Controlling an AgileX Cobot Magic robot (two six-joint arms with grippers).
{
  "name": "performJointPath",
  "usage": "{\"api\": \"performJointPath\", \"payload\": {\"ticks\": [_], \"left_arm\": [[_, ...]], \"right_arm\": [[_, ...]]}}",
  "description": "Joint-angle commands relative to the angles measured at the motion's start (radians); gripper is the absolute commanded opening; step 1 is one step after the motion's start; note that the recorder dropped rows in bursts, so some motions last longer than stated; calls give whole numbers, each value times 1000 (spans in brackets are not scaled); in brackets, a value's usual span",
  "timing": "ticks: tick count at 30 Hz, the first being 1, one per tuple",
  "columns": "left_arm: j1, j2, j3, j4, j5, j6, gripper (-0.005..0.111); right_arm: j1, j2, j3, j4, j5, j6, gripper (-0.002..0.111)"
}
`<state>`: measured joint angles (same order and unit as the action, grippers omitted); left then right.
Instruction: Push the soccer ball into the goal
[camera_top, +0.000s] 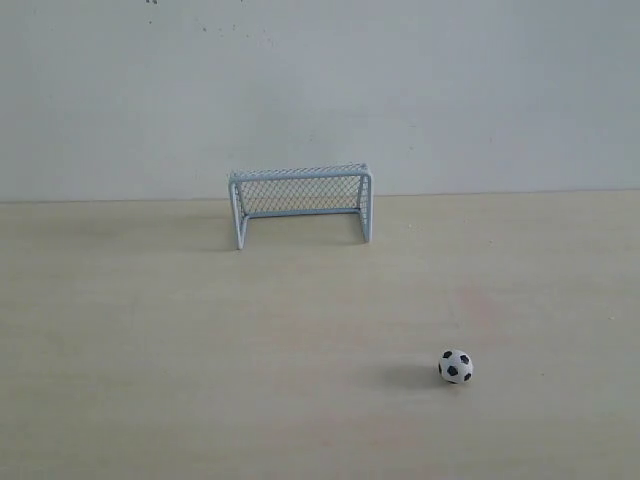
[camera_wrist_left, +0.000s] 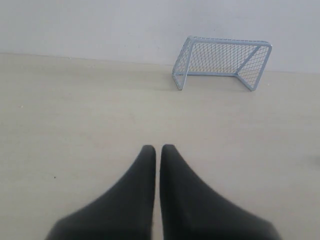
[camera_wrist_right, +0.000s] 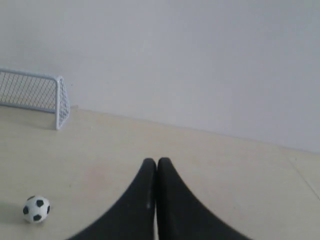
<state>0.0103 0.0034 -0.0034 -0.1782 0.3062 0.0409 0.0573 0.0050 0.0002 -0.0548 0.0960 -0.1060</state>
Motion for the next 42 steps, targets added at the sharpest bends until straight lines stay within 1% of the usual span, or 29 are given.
{"api": "performJointPath", "payload": {"ticks": [1,4,8,10,11,13,17,19,24,29,31,36,42], "left_arm": [[3,-3,3,3,-3,5,4],[3,-3,3,3,-3,5,4],[3,-3,3,3,-3,5,4],[3,-3,3,3,-3,5,4],[3,-3,3,3,-3,5,4],[3,-3,3,3,-3,5,4],[3,-3,3,3,-3,5,4],[3,-3,3,3,-3,5,4],[3,-3,3,3,-3,5,4],[3,-3,3,3,-3,5,4],[3,-3,3,3,-3,5,4],[3,-3,3,3,-3,5,4],[3,-3,3,3,-3,5,4]], "right_arm": [[-8,-5,0,-6,-124,16,0],[-8,-5,0,3,-219,62,0],[-8,-5,0,31,-408,290,0],[-8,-5,0,33,-477,354,0],[-8,-5,0,33,-488,354,0],[-8,-5,-1,33,-439,334,0],[-8,-5,-120,33,-223,192,0],[-8,33,-180,33,-159,132,0],[-8,198,-311,33,-44,97,0],[-8,435,-398,33,65,97,0],[-8,509,-412,33,75,97,0],[-8,622,-414,55,0,113,0],[-8,635,-414,55,-31,259,0]]}}
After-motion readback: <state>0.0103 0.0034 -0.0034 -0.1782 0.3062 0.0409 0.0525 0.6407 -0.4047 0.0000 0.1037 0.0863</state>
